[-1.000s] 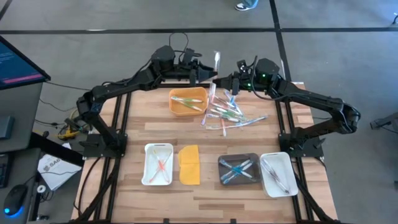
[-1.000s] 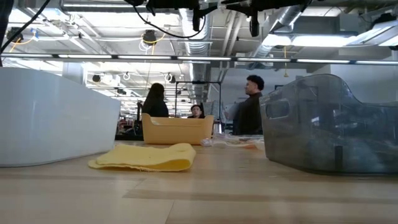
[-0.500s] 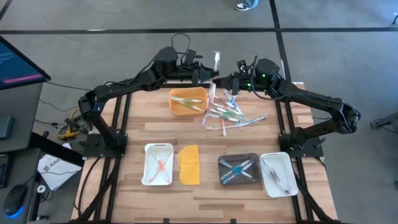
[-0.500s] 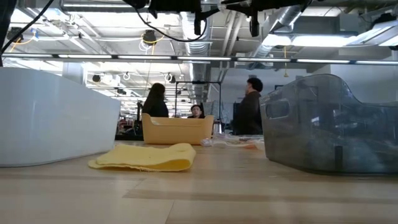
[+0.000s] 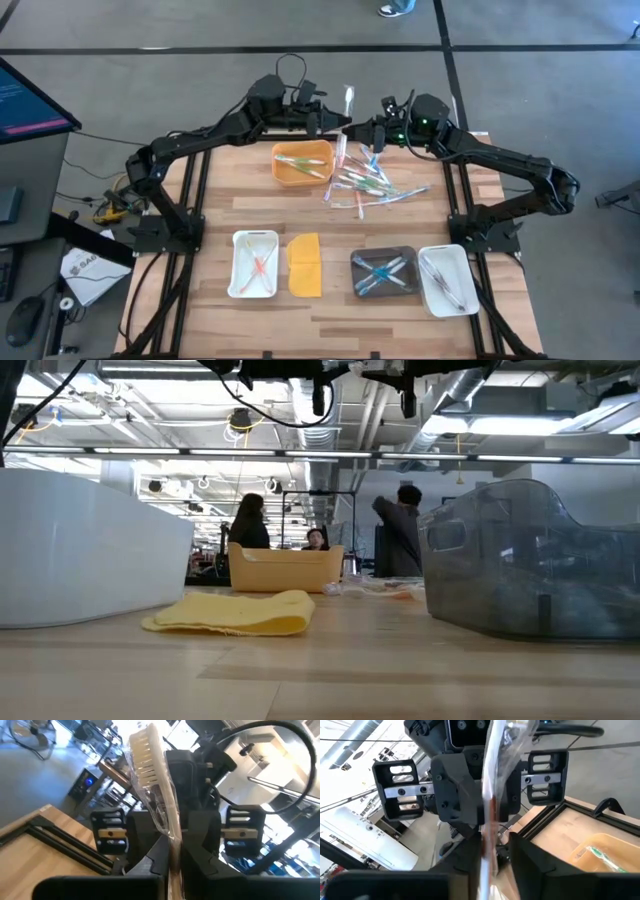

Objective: Pick & Place Toothbrushes
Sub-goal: Put the orange toothbrush into the left white bin

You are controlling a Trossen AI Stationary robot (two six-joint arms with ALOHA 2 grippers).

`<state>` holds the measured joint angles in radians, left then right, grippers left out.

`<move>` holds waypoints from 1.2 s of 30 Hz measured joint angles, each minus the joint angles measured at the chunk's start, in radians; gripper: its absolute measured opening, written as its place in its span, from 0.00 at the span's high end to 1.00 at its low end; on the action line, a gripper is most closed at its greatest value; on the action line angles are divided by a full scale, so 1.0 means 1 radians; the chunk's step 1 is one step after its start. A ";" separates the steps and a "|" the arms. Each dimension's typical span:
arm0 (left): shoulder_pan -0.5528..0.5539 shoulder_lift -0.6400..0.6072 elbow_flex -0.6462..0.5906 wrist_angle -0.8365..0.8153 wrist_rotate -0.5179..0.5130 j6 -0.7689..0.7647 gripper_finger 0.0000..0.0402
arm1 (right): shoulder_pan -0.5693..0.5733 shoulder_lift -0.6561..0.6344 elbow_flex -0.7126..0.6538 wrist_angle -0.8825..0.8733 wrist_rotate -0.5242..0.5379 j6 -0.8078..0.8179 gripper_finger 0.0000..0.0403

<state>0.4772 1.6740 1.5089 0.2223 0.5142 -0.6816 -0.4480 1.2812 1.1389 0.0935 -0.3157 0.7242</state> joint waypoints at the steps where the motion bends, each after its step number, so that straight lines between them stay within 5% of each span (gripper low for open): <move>1: 0.004 -0.002 0.000 -0.001 0.015 -0.005 0.96 | 0.000 -0.001 0.000 0.001 0.000 0.003 0.72; 11: 0.085 -0.033 0.000 -0.097 0.117 -0.042 0.96 | -0.032 -0.060 0.000 -0.015 -0.064 0.055 0.37; 21: 0.068 -0.061 0.000 -0.427 0.214 0.029 0.96 | -0.066 -0.172 0.000 -0.237 -0.084 0.027 0.36; 29: -0.112 -0.136 0.000 -0.812 -0.108 0.123 0.96 | -0.050 -0.265 0.000 -0.472 -0.114 -0.046 0.36; 36: -0.304 -0.186 0.000 -1.040 -0.429 -0.049 0.96 | 0.017 -0.360 0.000 -0.715 -0.114 -0.156 0.36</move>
<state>0.1729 1.4883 1.5089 -0.8173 0.0854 -0.7311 -0.4307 0.9211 1.1393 -0.6211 -0.4296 0.5685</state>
